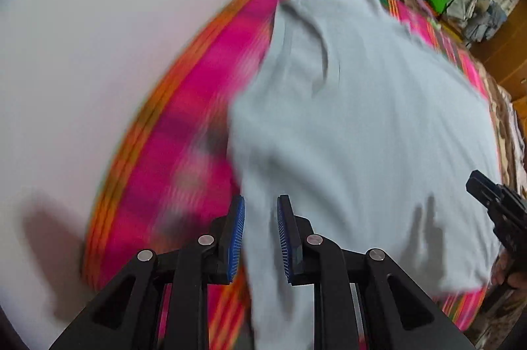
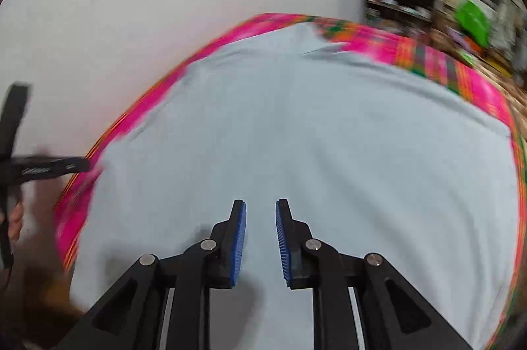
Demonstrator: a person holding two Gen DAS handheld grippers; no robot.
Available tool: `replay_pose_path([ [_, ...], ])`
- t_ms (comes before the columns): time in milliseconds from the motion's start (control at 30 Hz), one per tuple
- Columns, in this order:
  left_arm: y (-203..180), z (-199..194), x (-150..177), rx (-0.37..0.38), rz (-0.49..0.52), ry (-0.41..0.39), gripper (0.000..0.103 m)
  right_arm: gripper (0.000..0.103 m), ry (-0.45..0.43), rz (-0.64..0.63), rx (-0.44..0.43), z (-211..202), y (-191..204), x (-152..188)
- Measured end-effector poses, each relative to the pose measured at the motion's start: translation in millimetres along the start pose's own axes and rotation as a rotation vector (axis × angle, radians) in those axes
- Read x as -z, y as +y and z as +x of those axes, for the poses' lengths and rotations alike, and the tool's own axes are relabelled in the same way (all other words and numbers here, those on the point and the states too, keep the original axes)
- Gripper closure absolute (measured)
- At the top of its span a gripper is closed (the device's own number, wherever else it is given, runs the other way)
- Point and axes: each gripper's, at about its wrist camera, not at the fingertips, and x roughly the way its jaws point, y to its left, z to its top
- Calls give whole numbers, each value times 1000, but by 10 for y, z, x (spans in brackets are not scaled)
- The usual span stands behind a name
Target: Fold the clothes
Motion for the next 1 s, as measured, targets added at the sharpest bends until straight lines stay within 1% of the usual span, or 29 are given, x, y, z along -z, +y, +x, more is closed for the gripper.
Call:
replay_pose_path([
  [67,78,-8,283,6,-39,28,82,84,7,-77,-64,-105,305,267],
  [133,156,-17,564,12,-77,55,82,83,15,-124,-76,-80,541,377],
  [267,320,15,881,22,-154,86,82,82,31,-216,-102,-32,1011,598],
  [333,380,25,911,37,-182,86,82,79,39,-262,-115,-7,1246,708],
  [400,422,18,877,51,-196,68,82,79,47,-308,-128,17,1482,818],
  [467,477,24,790,127,-233,44,82,79,55,-355,-141,41,1717,929],
  [600,466,105,489,110,-193,34,82,77,70,-443,-164,94,2175,1140],
  [700,459,165,262,98,-163,26,82,73,67,-433,-150,215,2283,1112],
  [800,447,235,34,89,-133,23,82,73,63,-423,-136,336,2390,1085],
  [900,343,368,-222,63,-52,43,82,73,60,-413,-122,457,2498,1058],
  [933,314,419,-298,65,-33,47,82,73,58,-409,-116,494,2528,1051],
  [1000,298,479,-393,75,-27,54,82,72,47,-402,-96,527,2531,1058],
])
